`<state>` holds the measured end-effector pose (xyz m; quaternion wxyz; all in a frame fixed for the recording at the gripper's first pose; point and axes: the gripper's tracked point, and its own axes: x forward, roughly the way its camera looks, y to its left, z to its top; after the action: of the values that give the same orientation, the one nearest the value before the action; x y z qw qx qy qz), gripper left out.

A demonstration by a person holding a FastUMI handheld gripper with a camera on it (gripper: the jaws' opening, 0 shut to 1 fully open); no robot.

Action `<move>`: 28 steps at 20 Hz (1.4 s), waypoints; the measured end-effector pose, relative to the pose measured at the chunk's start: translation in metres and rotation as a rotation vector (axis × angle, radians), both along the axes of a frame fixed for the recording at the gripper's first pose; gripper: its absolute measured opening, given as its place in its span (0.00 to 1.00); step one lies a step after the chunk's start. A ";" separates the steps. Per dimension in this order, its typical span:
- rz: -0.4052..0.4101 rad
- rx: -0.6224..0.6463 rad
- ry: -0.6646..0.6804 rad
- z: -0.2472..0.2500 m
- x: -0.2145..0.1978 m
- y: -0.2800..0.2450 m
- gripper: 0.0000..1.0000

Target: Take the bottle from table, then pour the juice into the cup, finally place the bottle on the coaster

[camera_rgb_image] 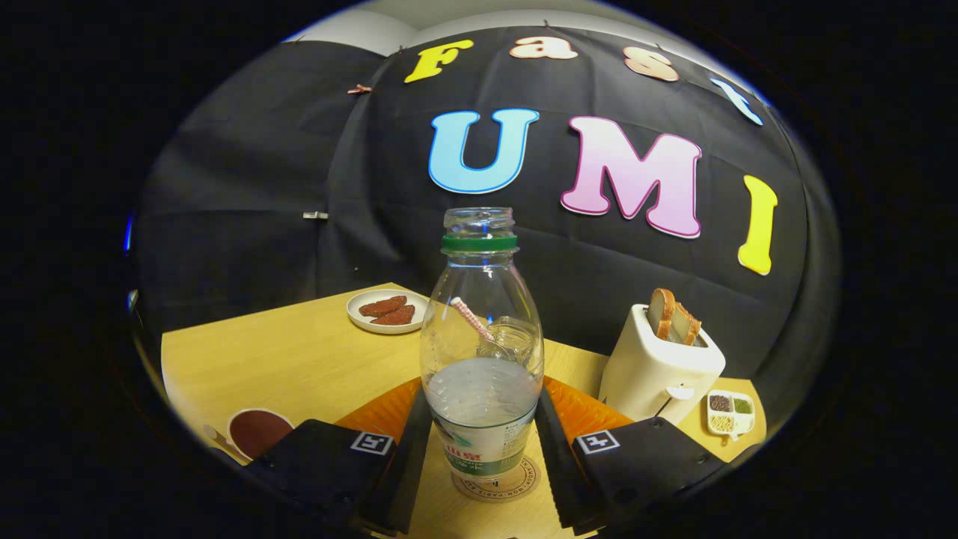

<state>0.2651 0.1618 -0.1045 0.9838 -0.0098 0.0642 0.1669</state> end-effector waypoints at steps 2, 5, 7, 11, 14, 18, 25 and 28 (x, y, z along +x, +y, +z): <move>-0.022 -0.001 -0.008 -0.002 0.008 -0.011 0.73; -0.031 0.012 -0.012 -0.010 0.018 -0.018 0.73; -0.041 0.038 0.014 -0.018 0.022 -0.021 0.74; -0.046 0.035 0.012 -0.028 0.023 -0.023 0.74; -0.035 0.044 0.032 -0.039 0.018 -0.017 0.74; -0.054 0.069 0.045 -0.044 0.017 -0.021 0.75; -0.066 0.106 0.078 -0.051 0.018 -0.025 0.81; -0.053 0.128 0.098 -0.050 0.015 -0.024 0.99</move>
<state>0.2801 0.1379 -0.1540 0.9822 0.0631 0.1016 0.1449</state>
